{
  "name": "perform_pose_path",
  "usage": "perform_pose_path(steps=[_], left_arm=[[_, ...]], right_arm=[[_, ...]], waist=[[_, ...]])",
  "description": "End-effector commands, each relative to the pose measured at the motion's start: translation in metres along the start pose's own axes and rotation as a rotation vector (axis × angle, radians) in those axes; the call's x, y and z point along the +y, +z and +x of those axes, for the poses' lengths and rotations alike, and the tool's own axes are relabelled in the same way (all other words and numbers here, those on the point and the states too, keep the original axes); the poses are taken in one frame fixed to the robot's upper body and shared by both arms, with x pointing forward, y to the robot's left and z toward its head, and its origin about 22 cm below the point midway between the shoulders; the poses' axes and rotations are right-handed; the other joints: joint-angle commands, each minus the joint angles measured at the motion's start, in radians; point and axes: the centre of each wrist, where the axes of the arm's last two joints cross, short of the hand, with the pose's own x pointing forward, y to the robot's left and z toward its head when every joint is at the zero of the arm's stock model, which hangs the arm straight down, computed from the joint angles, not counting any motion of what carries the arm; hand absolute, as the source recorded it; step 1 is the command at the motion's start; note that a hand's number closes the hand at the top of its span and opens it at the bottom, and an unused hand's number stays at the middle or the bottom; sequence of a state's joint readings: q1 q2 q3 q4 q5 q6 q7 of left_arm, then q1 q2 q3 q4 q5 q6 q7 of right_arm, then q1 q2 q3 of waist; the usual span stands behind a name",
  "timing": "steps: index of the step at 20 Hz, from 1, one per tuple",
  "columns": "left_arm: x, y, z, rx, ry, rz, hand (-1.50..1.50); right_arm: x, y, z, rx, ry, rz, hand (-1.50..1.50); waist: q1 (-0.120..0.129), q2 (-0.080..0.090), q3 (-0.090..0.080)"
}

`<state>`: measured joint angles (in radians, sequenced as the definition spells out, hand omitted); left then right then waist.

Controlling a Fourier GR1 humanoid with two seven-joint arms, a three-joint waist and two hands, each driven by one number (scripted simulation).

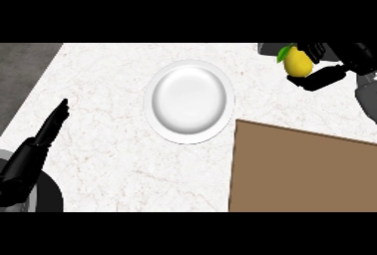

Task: Pick the lemon from the tray and place it in the plate

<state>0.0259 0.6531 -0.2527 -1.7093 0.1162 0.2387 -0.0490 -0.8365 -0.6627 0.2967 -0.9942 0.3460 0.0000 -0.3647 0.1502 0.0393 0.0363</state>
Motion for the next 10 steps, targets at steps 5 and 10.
perform_pose_path(steps=[5, 10], left_arm=[[-0.005, 0.011, -0.033, 0.107, 0.014, 0.062, 0.0], [-0.012, 0.006, -0.031, 0.124, 0.014, 0.091, 0.0]], right_arm=[[0.006, -0.039, 0.008, -0.318, -0.212, 0.009, 1.5], [0.021, -0.075, 0.037, -0.425, -0.275, 0.079, 1.5]], waist=[[-0.051, -0.002, -0.036], [-0.087, -0.012, -0.037]])
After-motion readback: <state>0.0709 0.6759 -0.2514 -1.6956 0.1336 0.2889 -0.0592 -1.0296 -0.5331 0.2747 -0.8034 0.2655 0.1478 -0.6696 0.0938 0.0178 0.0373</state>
